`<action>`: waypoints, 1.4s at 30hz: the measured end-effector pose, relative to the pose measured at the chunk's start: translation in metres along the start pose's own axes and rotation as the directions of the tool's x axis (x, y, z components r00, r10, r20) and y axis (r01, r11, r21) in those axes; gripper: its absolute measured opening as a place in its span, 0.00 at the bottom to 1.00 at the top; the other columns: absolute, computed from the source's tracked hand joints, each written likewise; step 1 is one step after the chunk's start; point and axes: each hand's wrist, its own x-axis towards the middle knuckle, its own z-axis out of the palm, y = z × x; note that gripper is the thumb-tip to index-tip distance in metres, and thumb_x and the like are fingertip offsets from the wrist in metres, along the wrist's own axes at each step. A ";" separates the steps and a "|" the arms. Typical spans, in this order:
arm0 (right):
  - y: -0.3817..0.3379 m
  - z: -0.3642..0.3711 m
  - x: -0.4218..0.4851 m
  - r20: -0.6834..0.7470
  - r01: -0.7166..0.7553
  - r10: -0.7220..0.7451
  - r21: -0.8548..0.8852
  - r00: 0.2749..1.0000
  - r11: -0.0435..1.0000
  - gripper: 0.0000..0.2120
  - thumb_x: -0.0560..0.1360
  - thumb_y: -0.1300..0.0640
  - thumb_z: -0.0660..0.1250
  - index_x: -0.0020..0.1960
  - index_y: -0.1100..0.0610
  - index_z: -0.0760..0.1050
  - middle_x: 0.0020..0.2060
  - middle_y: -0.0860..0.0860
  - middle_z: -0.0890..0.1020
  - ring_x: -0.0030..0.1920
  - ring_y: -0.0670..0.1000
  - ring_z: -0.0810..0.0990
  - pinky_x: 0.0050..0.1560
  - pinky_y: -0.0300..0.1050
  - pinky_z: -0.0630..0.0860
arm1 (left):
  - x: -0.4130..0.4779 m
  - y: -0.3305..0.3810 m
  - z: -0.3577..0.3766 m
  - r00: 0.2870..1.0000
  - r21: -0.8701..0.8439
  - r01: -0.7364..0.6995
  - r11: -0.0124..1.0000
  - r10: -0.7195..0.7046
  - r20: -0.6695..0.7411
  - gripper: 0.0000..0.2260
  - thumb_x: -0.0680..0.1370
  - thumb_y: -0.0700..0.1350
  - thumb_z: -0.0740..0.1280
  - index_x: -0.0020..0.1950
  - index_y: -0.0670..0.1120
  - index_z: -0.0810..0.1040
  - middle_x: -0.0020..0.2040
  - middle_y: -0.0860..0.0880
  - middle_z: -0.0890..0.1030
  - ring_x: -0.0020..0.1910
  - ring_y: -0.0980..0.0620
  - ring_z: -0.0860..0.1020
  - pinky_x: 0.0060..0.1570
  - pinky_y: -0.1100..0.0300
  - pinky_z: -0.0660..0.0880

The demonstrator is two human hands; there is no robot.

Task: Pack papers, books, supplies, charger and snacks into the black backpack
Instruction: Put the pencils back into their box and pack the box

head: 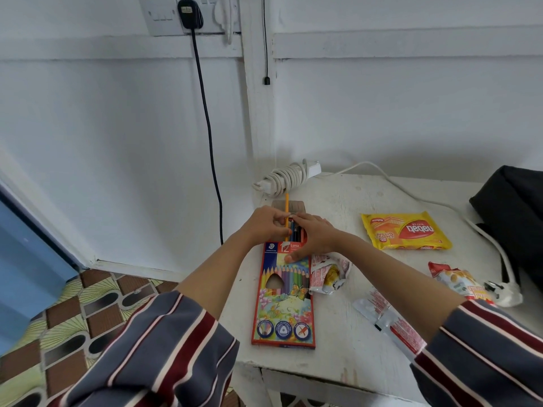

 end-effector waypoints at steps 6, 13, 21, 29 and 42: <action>0.001 0.001 0.000 0.005 -0.002 0.002 0.004 1.000 1.000 0.54 0.64 0.35 0.71 0.77 0.55 0.46 0.77 0.51 0.48 0.76 0.55 0.47 0.75 0.57 0.44 | -0.002 0.004 0.002 1.000 0.102 0.003 0.995 -0.002 -0.004 0.09 0.76 0.41 0.66 0.41 0.38 0.81 0.33 0.44 0.78 0.30 0.55 0.72 0.33 0.66 0.68; -0.001 0.000 -0.001 0.004 -0.003 0.003 -0.002 1.000 1.000 0.53 0.64 0.35 0.71 0.77 0.55 0.46 0.76 0.51 0.49 0.75 0.55 0.48 0.75 0.57 0.45 | 0.000 -0.004 0.005 0.997 0.349 0.076 0.934 -0.077 -0.009 0.21 0.78 0.51 0.64 0.70 0.51 0.69 0.69 0.45 0.64 0.68 0.43 0.58 0.66 0.50 0.60; -0.001 -0.001 0.000 -0.002 0.007 -0.007 0.000 1.000 1.000 0.54 0.63 0.35 0.72 0.77 0.55 0.46 0.76 0.52 0.51 0.75 0.56 0.51 0.74 0.56 0.48 | -0.001 -0.011 0.003 0.995 0.186 0.068 0.980 -0.052 -0.090 0.19 0.73 0.52 0.70 0.63 0.52 0.76 0.64 0.46 0.67 0.66 0.46 0.61 0.63 0.53 0.62; -0.003 -0.003 -0.001 -0.007 -0.003 0.003 -0.007 1.000 1.000 0.52 0.63 0.36 0.73 0.76 0.56 0.50 0.76 0.52 0.53 0.74 0.56 0.54 0.74 0.54 0.54 | -0.001 -0.009 -0.003 0.994 0.235 0.054 0.971 -0.074 0.080 0.20 0.74 0.50 0.69 0.66 0.55 0.73 0.73 0.47 0.57 0.72 0.45 0.51 0.70 0.47 0.56; -0.001 -0.016 -0.001 0.056 0.010 -0.014 0.072 0.998 0.997 0.47 0.66 0.43 0.74 0.75 0.55 0.53 0.74 0.53 0.57 0.72 0.54 0.57 0.71 0.50 0.57 | 0.010 -0.030 -0.002 0.998 0.129 0.054 0.990 -0.055 0.006 0.21 0.71 0.50 0.73 0.62 0.47 0.78 0.65 0.46 0.69 0.66 0.48 0.64 0.64 0.50 0.69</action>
